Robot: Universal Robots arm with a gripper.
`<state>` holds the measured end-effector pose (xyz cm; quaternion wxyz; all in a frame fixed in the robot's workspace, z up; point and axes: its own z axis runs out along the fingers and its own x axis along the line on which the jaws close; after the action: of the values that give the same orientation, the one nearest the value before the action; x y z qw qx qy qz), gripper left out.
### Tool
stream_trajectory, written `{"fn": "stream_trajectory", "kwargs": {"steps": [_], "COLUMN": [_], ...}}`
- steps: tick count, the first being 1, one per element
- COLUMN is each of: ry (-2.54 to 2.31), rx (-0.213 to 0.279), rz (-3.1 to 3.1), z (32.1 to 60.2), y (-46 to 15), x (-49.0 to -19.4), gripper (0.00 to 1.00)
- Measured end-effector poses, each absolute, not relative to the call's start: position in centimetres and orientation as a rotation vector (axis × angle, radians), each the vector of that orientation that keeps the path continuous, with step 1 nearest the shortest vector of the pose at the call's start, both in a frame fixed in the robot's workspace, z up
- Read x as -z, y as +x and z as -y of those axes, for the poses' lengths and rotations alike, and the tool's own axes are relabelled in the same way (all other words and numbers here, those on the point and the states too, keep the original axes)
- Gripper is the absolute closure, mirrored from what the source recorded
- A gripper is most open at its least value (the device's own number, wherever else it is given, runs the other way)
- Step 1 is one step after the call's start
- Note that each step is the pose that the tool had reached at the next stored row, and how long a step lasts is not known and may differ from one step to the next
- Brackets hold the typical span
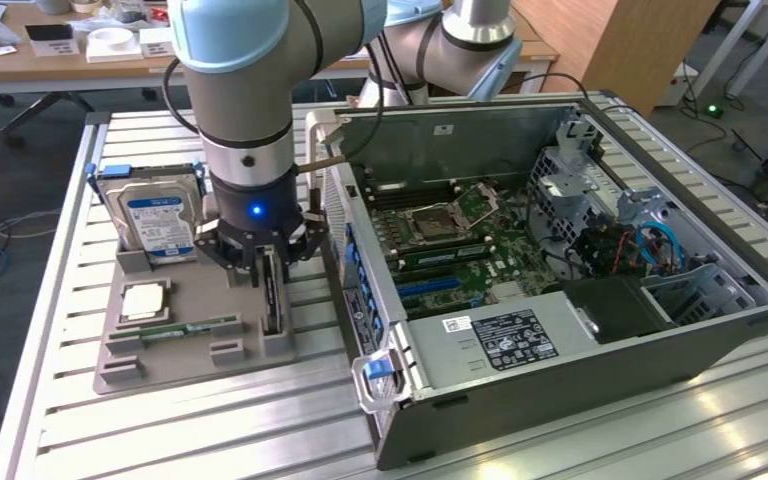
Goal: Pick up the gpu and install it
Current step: 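Pick up the gpu and move the gpu toward the slot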
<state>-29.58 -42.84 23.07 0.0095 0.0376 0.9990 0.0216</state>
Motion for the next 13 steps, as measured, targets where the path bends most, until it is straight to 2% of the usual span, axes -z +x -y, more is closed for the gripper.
{"fn": "stream_trajectory", "kwargs": {"steps": [13], "ry": [0.117], "rx": [-0.067], "rz": [-3.12], "z": [42.39], "y": [-29.74], "x": [-22.96], "gripper": [0.58]}}
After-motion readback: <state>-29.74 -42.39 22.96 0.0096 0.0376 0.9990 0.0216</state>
